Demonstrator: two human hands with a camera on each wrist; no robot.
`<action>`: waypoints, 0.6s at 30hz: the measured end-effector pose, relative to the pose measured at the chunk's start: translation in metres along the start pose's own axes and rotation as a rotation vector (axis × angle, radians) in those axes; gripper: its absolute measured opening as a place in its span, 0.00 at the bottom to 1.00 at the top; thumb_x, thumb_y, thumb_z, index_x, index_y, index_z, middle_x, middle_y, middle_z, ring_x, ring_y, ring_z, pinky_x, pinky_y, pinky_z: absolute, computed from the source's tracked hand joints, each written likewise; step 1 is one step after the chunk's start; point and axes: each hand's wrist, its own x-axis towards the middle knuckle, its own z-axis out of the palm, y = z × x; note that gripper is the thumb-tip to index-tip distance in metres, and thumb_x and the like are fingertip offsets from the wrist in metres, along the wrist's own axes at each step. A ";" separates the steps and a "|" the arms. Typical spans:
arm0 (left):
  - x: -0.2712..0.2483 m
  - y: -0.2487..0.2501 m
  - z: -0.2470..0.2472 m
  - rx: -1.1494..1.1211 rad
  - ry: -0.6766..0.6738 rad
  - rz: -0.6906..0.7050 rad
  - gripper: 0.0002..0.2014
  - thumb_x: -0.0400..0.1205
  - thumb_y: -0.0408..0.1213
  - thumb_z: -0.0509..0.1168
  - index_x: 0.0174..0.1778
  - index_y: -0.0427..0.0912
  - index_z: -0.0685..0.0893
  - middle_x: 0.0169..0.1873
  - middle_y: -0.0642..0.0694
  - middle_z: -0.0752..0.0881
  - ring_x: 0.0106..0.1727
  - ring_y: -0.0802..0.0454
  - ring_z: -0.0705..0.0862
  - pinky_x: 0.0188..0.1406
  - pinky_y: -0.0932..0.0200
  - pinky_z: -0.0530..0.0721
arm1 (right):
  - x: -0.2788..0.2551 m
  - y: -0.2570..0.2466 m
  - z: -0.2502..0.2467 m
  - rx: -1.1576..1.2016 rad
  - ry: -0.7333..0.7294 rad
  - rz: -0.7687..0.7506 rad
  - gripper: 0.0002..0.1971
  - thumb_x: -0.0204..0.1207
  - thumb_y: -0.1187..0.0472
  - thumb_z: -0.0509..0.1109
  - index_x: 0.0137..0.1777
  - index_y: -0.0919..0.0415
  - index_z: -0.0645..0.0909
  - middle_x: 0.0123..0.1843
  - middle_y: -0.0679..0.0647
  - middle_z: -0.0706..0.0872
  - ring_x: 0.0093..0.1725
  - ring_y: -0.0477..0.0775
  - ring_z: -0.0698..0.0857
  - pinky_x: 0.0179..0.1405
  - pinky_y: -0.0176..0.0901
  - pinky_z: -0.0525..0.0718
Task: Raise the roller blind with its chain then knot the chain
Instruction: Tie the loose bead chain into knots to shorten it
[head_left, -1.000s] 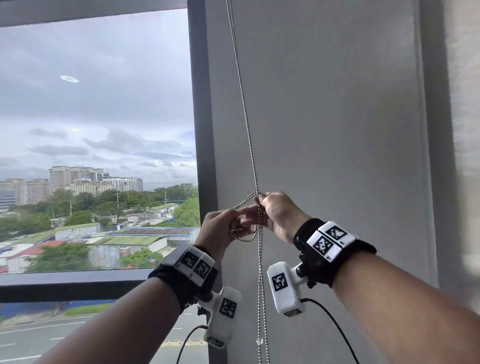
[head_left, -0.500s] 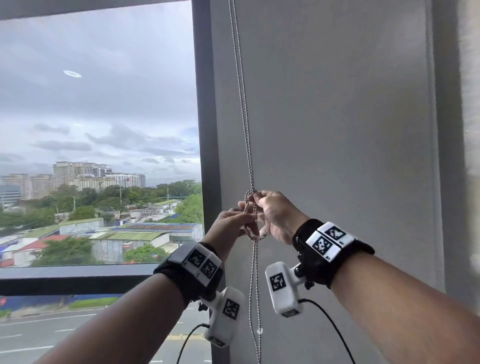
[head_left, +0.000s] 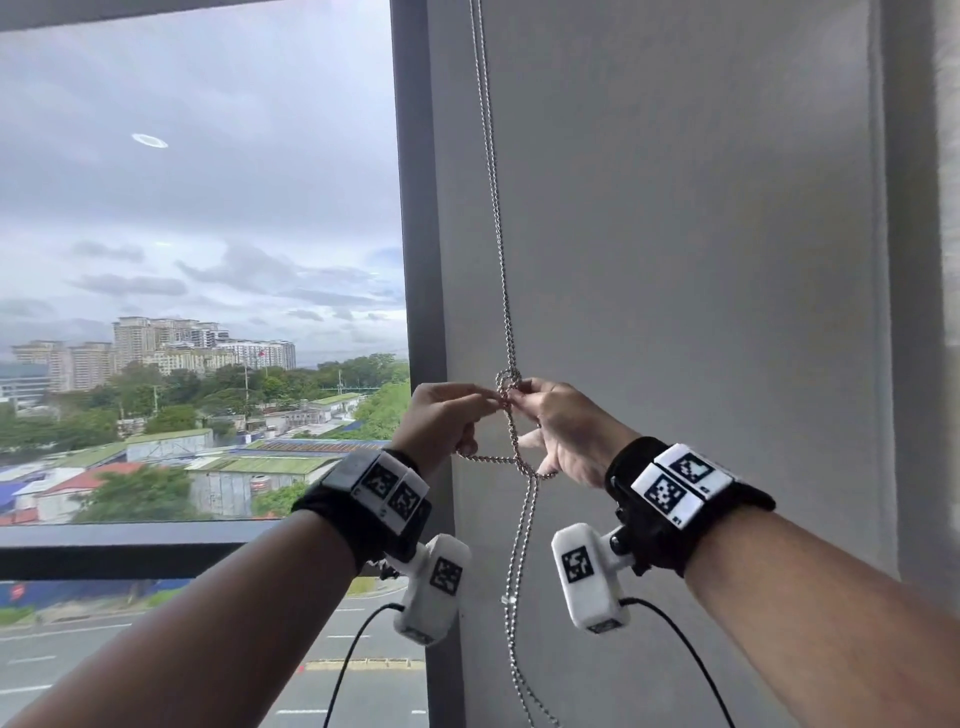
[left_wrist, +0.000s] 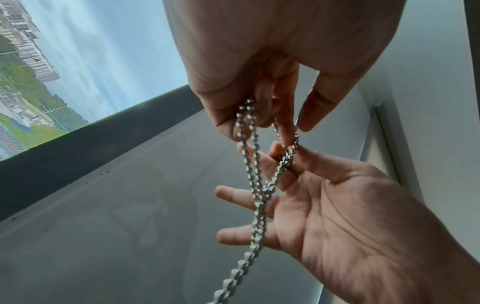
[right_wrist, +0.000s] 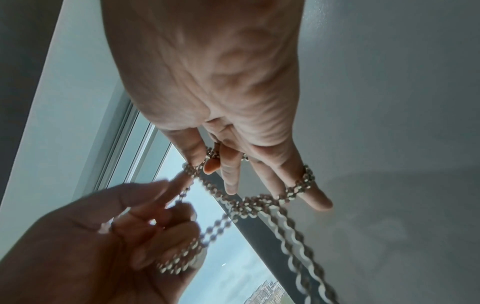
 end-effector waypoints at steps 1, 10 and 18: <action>-0.001 -0.001 -0.003 -0.008 0.008 -0.007 0.07 0.72 0.23 0.66 0.43 0.32 0.87 0.15 0.50 0.68 0.17 0.55 0.63 0.18 0.65 0.70 | -0.001 0.000 -0.002 -0.008 0.003 0.003 0.17 0.86 0.53 0.58 0.72 0.56 0.73 0.81 0.53 0.71 0.77 0.78 0.70 0.58 0.81 0.69; -0.003 -0.028 -0.022 0.375 -0.006 -0.106 0.11 0.72 0.31 0.73 0.26 0.37 0.78 0.16 0.45 0.74 0.12 0.55 0.71 0.14 0.67 0.72 | -0.004 0.011 -0.011 -0.517 0.201 -0.249 0.18 0.68 0.62 0.77 0.56 0.59 0.79 0.40 0.47 0.80 0.40 0.50 0.80 0.40 0.41 0.79; 0.000 -0.032 -0.023 0.047 0.221 -0.120 0.22 0.69 0.40 0.76 0.19 0.43 0.69 0.12 0.48 0.67 0.14 0.51 0.65 0.19 0.64 0.69 | -0.002 0.022 -0.015 -0.434 0.189 -0.157 0.21 0.75 0.69 0.54 0.65 0.49 0.70 0.58 0.46 0.89 0.52 0.59 0.90 0.32 0.45 0.86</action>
